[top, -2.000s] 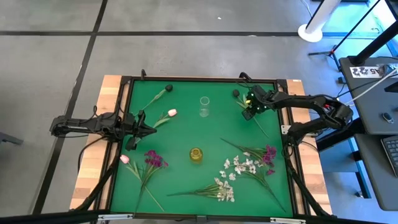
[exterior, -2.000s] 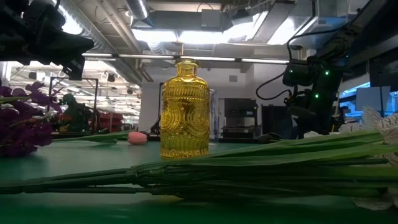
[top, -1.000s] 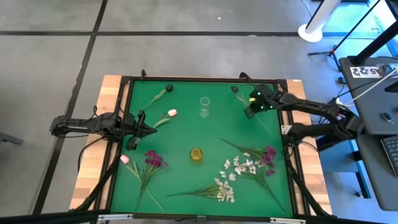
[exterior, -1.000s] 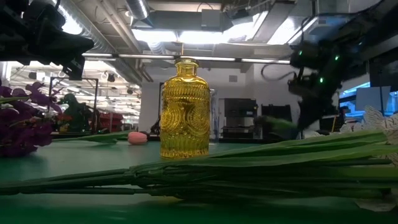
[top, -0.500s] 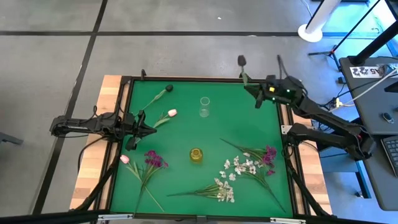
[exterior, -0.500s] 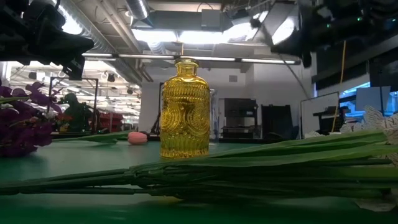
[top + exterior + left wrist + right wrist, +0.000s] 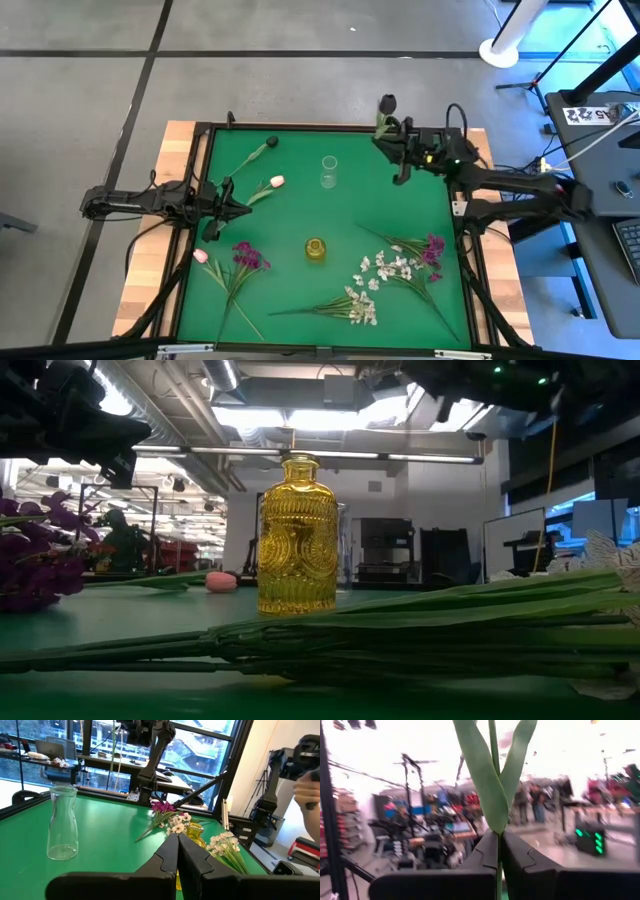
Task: Sort flowers into vase by color
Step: Put the right black tulip into the transparent vase, then put the black tulip into the transparent vase
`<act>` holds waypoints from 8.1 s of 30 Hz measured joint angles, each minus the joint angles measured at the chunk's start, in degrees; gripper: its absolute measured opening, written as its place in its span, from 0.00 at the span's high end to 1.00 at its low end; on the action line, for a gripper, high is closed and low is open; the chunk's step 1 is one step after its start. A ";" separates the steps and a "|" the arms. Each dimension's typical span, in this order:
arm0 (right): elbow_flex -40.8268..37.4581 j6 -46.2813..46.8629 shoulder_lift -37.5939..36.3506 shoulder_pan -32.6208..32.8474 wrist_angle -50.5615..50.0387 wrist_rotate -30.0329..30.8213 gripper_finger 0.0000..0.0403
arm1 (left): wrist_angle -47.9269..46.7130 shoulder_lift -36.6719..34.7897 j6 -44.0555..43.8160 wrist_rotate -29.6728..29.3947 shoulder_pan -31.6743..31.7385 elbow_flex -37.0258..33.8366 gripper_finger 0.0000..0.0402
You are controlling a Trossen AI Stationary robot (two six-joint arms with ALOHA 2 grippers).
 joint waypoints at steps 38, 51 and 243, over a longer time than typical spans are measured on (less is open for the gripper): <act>13.90 -5.61 30.74 0.54 14.43 -0.77 0.99 | 0.01 0.00 0.01 0.00 0.00 0.00 1.00; 13.88 -8.51 30.64 0.54 -0.32 1.53 0.97 | 0.01 0.01 0.01 0.01 0.00 0.00 1.00; 2.05 -14.00 3.56 29.05 -41.55 25.48 0.41 | -44.65 93.29 7.54 -8.76 52.48 53.23 0.64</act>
